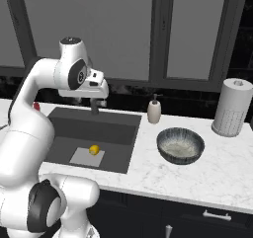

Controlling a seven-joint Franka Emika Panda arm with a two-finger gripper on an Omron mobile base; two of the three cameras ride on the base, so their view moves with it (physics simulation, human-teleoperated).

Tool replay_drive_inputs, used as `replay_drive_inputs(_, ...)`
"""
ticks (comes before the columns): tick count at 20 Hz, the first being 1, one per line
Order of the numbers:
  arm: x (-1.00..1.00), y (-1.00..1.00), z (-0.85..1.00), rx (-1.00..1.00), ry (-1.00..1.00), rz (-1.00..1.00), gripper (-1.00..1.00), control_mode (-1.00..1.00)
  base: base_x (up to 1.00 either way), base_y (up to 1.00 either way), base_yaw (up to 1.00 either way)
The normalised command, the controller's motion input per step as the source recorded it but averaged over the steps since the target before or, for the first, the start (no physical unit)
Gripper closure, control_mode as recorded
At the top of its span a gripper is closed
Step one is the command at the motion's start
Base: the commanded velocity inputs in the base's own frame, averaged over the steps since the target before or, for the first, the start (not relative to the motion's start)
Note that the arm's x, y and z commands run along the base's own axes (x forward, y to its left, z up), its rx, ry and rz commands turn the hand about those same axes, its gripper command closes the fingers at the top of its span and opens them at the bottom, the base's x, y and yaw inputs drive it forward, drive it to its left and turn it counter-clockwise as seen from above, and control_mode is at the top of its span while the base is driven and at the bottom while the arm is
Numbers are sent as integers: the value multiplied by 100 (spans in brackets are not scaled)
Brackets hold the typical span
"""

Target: Pick the lemon from the sink and place it in the bowl. Then pick the bowl and place it in the microwave. Then close the microwave door and press the start button.

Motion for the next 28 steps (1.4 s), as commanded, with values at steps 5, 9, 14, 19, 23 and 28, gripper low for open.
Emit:
replay_drive_inputs(5,-2,-1,-14,-4,2,-1,-100,-100,0,0,0)
replay_drive_inputs(9,-51,28,-84,-14,8,-5,-100,-100,0,0,0)
replay_drive_inputs(14,-29,43,-100,0,5,-7,-100,-100,0,0,0)
replay_drive_inputs(19,57,0,-97,21,-1,1,-100,-100,0,0,0)
replay_drive_inputs(23,94,0,-98,14,-4,-3,-100,-100,0,0,0)
replay_drive_inputs(28,88,0,-92,18,12,-2,-100,-100,0,0,0)
